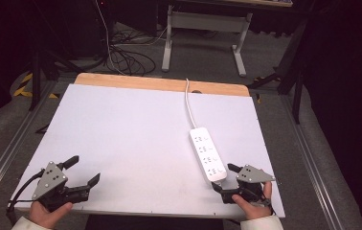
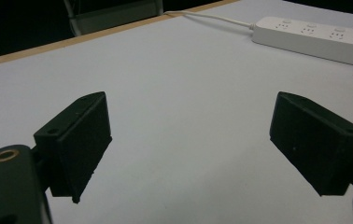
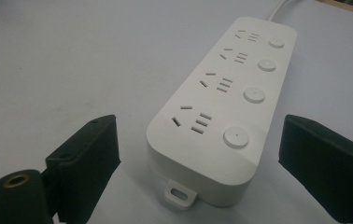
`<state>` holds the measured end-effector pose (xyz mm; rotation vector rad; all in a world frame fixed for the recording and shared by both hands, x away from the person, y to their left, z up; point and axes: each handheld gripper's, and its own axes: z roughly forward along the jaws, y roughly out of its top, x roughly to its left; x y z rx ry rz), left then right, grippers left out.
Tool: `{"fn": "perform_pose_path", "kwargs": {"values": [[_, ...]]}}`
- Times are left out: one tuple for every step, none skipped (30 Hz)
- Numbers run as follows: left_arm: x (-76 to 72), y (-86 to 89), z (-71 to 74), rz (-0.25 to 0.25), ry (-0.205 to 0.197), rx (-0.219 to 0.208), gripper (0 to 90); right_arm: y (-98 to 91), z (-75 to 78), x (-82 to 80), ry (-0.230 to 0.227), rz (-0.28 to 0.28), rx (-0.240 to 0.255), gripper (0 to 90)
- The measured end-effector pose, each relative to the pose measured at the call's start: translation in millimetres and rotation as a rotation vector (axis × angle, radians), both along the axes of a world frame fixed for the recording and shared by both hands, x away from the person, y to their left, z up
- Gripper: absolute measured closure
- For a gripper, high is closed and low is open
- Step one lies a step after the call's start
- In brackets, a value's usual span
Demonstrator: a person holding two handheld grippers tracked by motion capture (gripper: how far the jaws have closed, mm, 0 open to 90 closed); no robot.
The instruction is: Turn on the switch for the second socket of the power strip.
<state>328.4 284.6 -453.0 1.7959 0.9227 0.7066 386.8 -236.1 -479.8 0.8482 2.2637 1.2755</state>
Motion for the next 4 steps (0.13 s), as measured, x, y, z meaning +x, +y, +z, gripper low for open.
{"fn": "perform_pose_path", "kwargs": {"values": [[0.2, 0.0, -0.1, -0.001, -0.001, 0.000, 13.1, -0.1, 0.1, 0.1, 0.000, 0.000, 0.001, 12.2], [0.2, 0.0, -0.2, -0.001, -0.002, -0.001, 13.0, -0.2, 0.3, 0.1, 0.000, 0.001, 0.001, 12.3], [0.3, -0.1, -0.4, -0.001, -0.004, -0.001, 13.0, -0.2, 0.4, 0.1, 0.000, 0.002, 0.002, 12.4], [0.4, -0.4, -0.7, 0.000, -0.006, -0.001, 13.0, -0.6, 0.5, 0.1, 0.004, 0.000, 0.001, 12.5]]}}
